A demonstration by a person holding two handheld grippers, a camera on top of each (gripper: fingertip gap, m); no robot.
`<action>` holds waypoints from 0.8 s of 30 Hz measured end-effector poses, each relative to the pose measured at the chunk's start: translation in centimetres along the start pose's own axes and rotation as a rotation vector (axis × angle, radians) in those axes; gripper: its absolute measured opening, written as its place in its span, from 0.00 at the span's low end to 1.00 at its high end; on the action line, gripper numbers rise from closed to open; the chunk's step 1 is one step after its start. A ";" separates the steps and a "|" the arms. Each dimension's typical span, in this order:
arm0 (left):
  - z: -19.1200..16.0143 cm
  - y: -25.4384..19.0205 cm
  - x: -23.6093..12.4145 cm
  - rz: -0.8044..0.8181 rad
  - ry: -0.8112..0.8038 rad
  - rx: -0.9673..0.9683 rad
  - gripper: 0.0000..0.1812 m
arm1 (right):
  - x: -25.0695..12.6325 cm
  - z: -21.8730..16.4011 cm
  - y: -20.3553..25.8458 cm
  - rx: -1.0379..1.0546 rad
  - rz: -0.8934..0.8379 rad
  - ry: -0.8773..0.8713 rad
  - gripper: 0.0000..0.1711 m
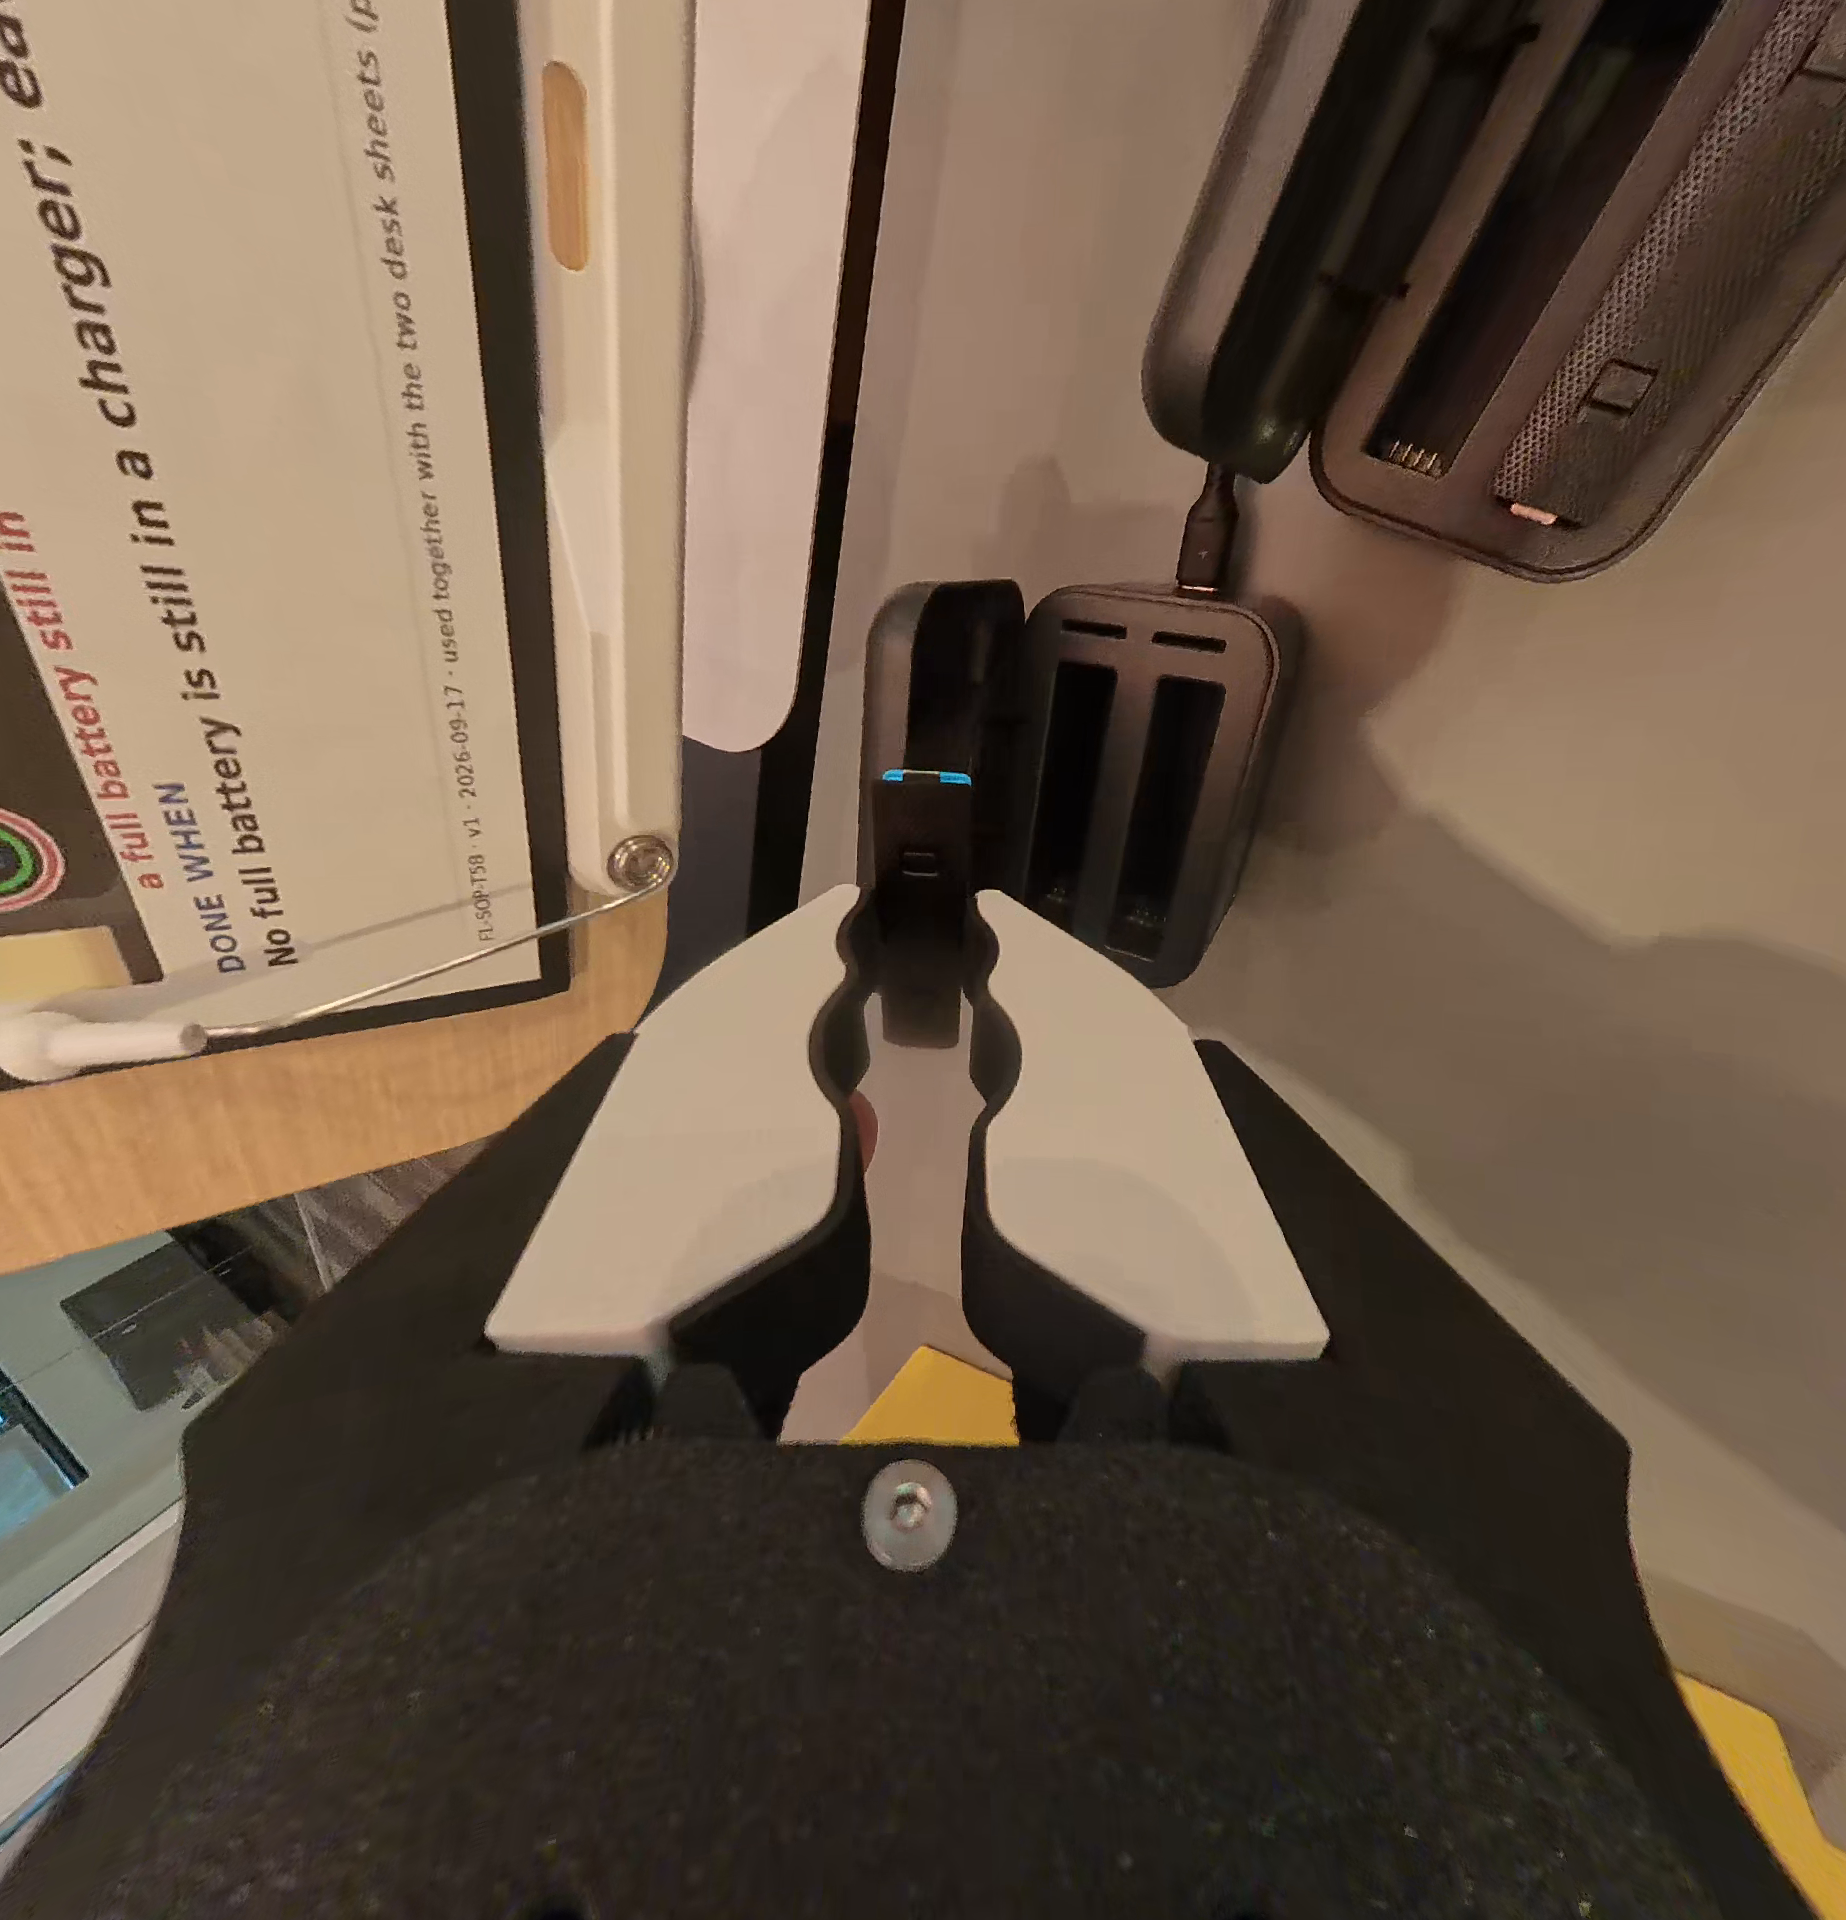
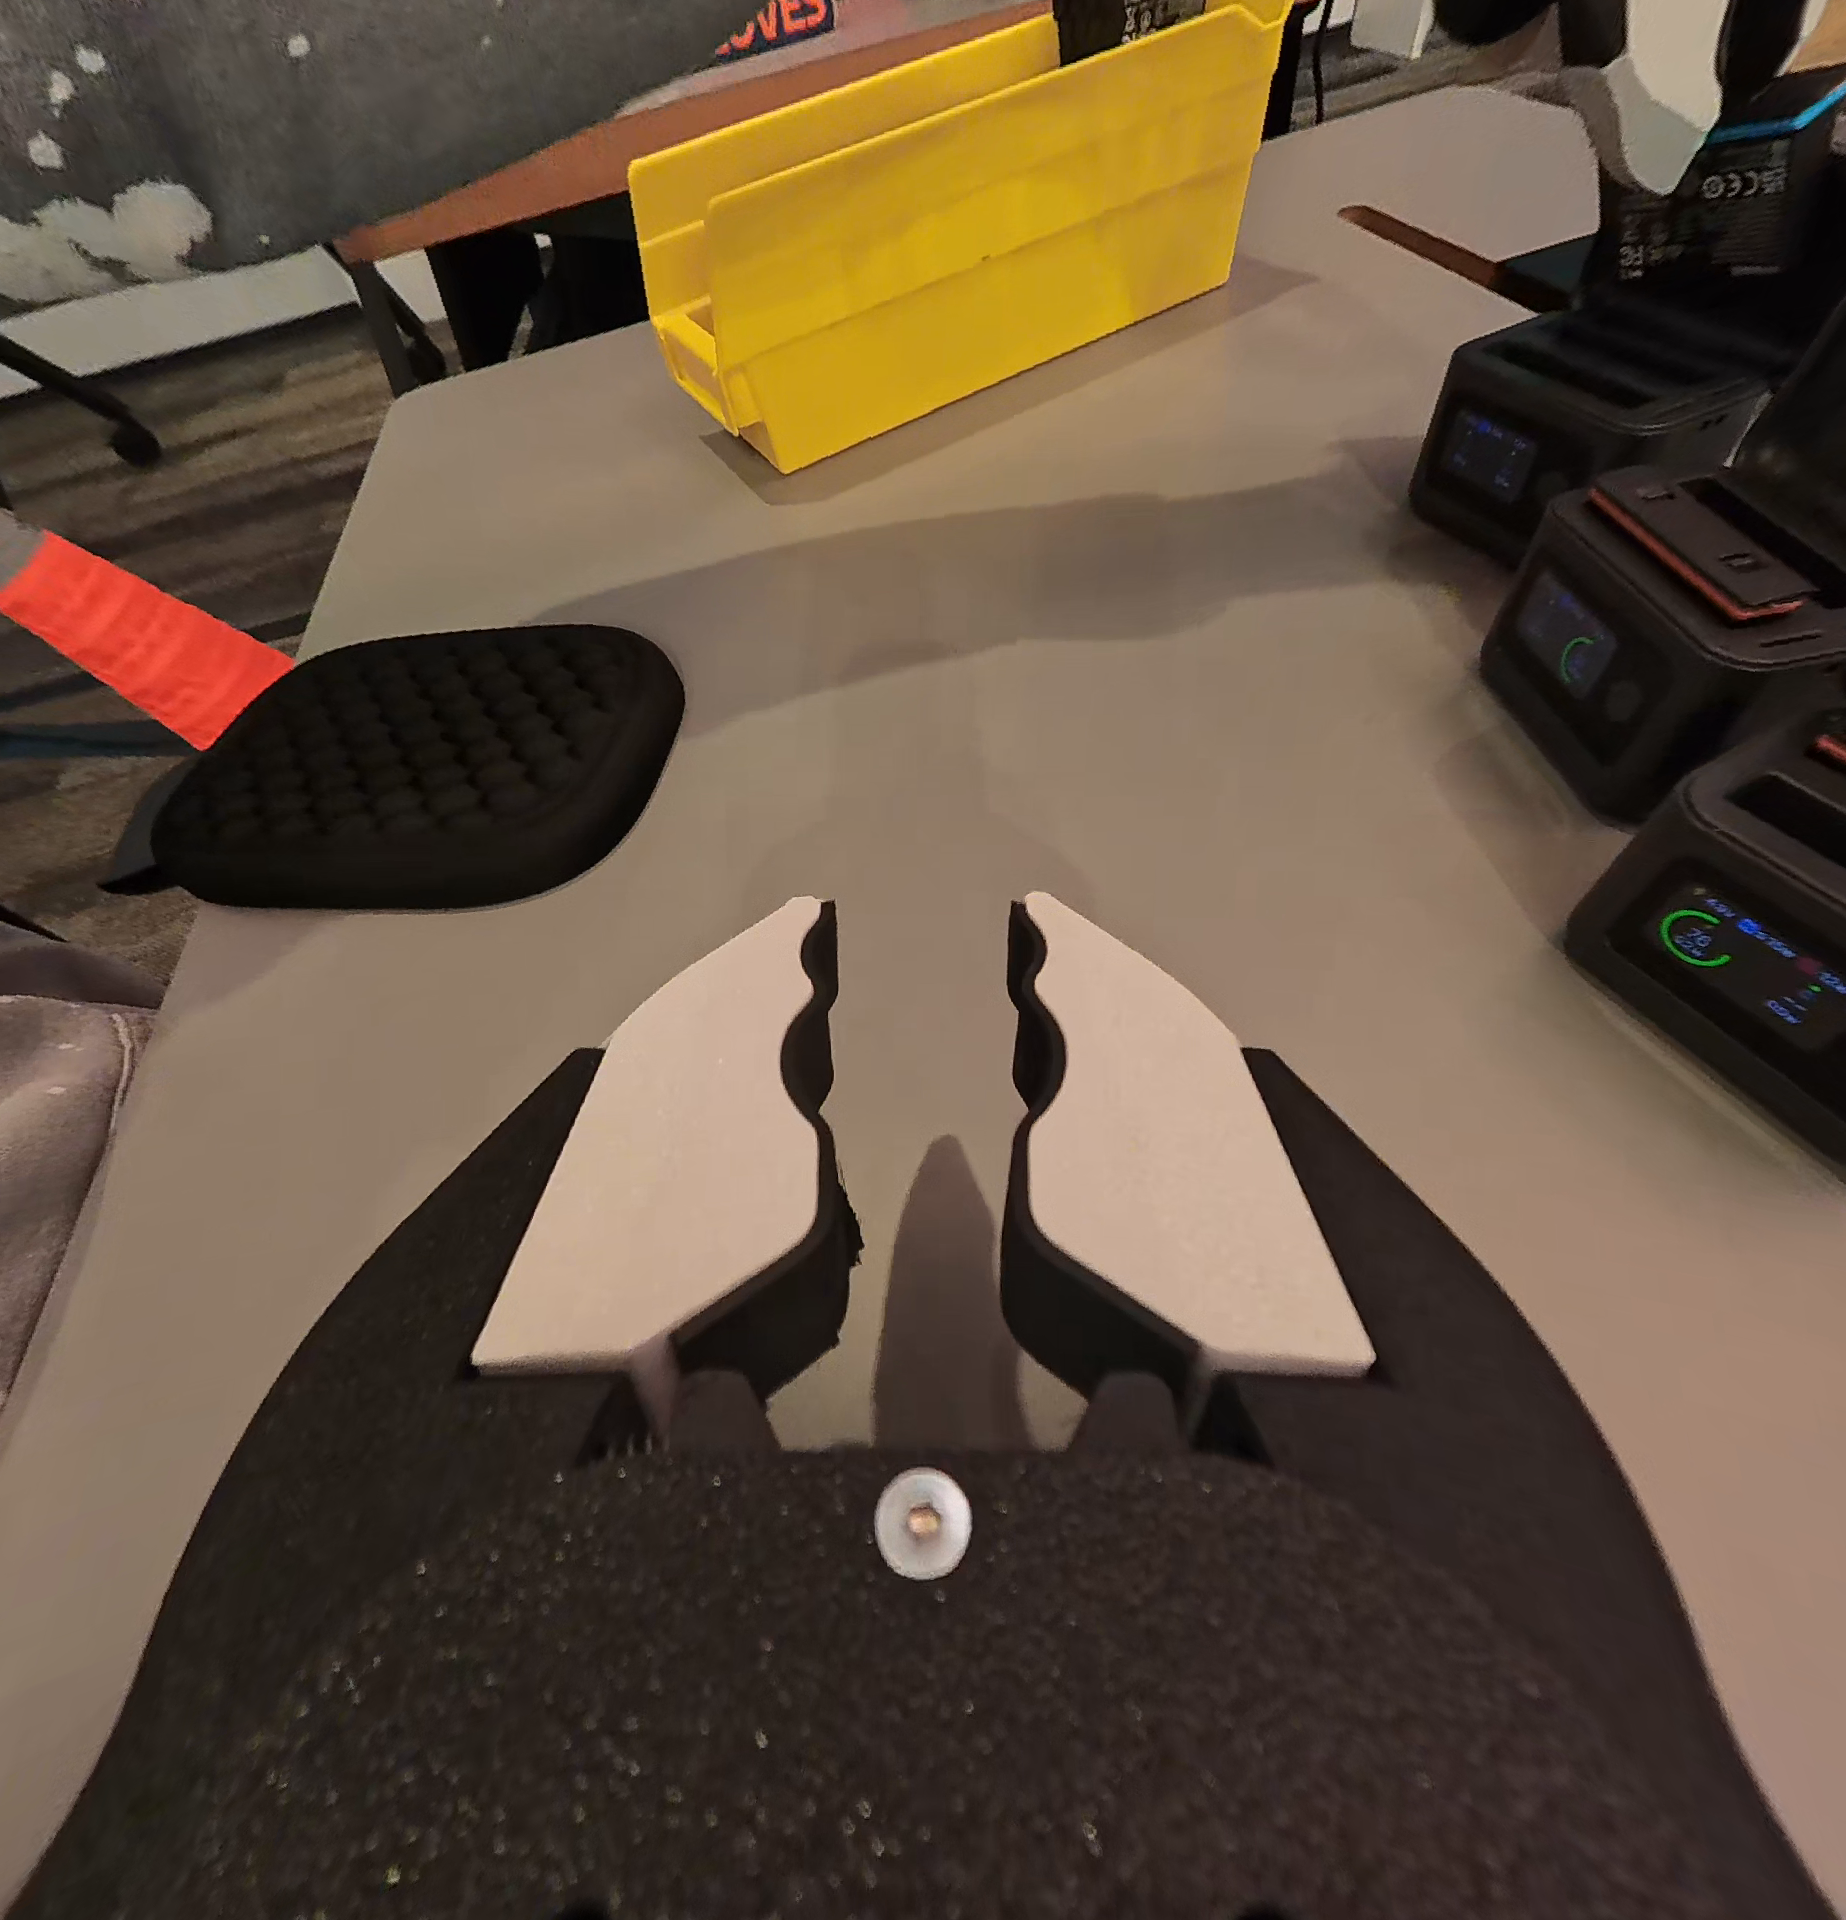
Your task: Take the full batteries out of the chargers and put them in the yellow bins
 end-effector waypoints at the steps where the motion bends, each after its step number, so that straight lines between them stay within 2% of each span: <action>1: 0.1 0.0 0.0 -0.009 0.005 0.011 0.08 | 0.0 0.0 0.0 0.000 0.001 0.003 0.18; 14: 1.3 -0.3 0.6 -0.163 0.069 0.102 0.08 | 0.2 -0.2 0.0 -0.004 0.005 0.023 0.18; 24: 1.8 0.6 1.0 -0.285 0.074 0.084 0.08 | 0.1 -0.2 0.0 -0.007 0.000 0.010 0.18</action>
Point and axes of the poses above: each gripper's, where its closed fingertips meet, x out along the fingers, z out of its top, y = z × x across the jaws, the point moved 8 cm from there along -x, back along the fingers, and after that the axes turned 10 degrees about x, right-handed, at the moved point
